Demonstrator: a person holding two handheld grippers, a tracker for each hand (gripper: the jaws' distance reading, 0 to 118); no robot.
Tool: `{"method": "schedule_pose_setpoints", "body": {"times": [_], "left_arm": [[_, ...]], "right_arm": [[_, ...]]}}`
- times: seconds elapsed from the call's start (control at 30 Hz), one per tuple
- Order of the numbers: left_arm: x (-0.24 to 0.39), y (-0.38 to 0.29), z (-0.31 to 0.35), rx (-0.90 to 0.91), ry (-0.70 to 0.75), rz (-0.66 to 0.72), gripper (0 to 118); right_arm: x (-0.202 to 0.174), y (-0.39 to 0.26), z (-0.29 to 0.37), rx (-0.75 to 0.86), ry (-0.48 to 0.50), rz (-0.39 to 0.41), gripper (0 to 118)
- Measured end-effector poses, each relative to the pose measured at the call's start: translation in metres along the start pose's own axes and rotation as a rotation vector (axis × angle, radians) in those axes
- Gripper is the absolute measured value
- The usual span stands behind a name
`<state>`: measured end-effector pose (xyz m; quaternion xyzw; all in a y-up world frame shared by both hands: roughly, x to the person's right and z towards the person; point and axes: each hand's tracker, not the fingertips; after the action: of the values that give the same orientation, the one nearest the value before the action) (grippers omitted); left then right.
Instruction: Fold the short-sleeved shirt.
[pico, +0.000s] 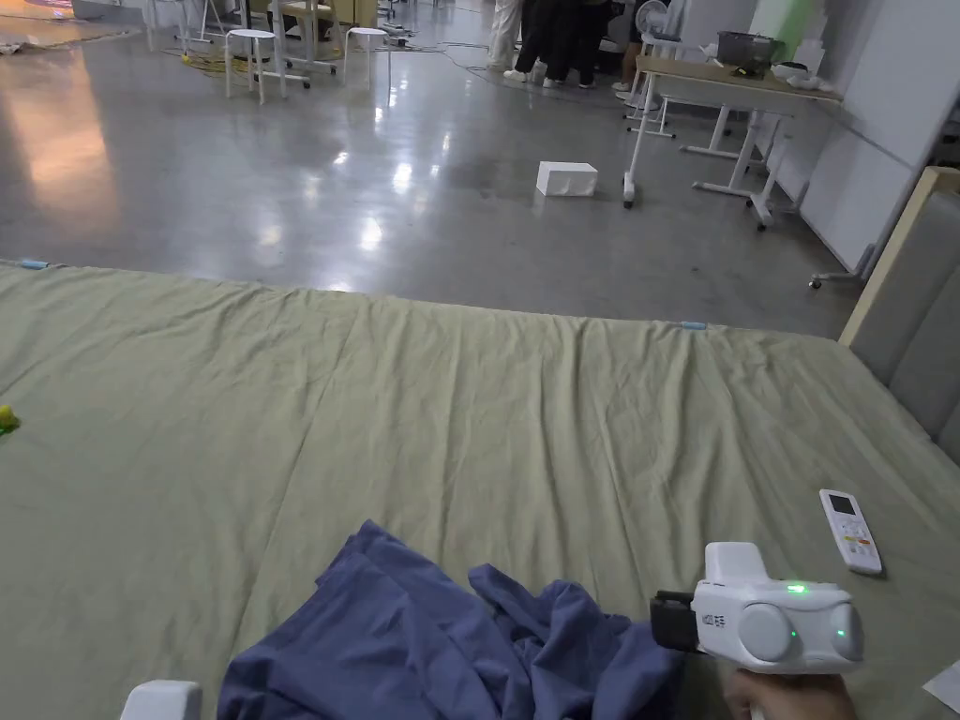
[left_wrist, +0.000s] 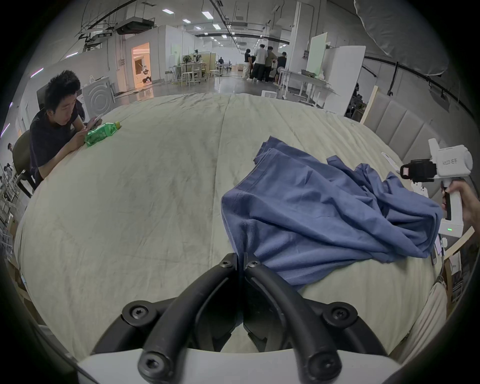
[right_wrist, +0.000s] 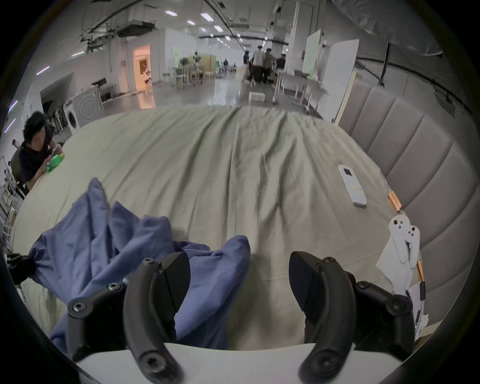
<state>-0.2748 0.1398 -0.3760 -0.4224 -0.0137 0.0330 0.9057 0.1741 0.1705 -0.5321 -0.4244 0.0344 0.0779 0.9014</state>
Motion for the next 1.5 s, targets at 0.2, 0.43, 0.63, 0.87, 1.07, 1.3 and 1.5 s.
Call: {"method": "schedule_pose_setpoints", "body": {"times": [0.2, 0.43, 0.63, 0.87, 1.07, 1.3, 1.5], "left_arm": [[0.001, -0.010, -0.008, -0.026, 0.017, 0.010, 4], [0.008, -0.004, -0.005, -0.033, 0.029, -0.024, 4], [0.010, 0.008, 0.012, 0.016, 0.014, -0.016, 4], [0.009, 0.044, 0.044, 0.127, 0.024, -0.096, 4], [-0.006, 0.103, 0.100, 0.287, 0.045, -0.131, 4], [-0.047, 0.184, 0.161, 0.462, 0.110, -0.115, 4], [-0.049, 0.246, 0.204, 0.584, 0.147, -0.151, 4]], "right_arm": [[0.007, -0.016, -0.053, -0.191, 0.083, -0.097, 45], [-0.004, -0.024, -0.047, -0.109, 0.050, 0.001, 8], [-0.001, -0.021, -0.010, 0.033, 0.012, -0.010, 5], [0.014, 0.006, 0.065, 0.193, -0.073, 0.005, 5], [0.022, 0.039, 0.146, 0.335, -0.196, 0.079, 5], [0.045, 0.083, 0.219, 0.500, -0.219, 0.027, 5], [0.038, 0.119, 0.264, 0.638, -0.232, 0.048, 5]]}}
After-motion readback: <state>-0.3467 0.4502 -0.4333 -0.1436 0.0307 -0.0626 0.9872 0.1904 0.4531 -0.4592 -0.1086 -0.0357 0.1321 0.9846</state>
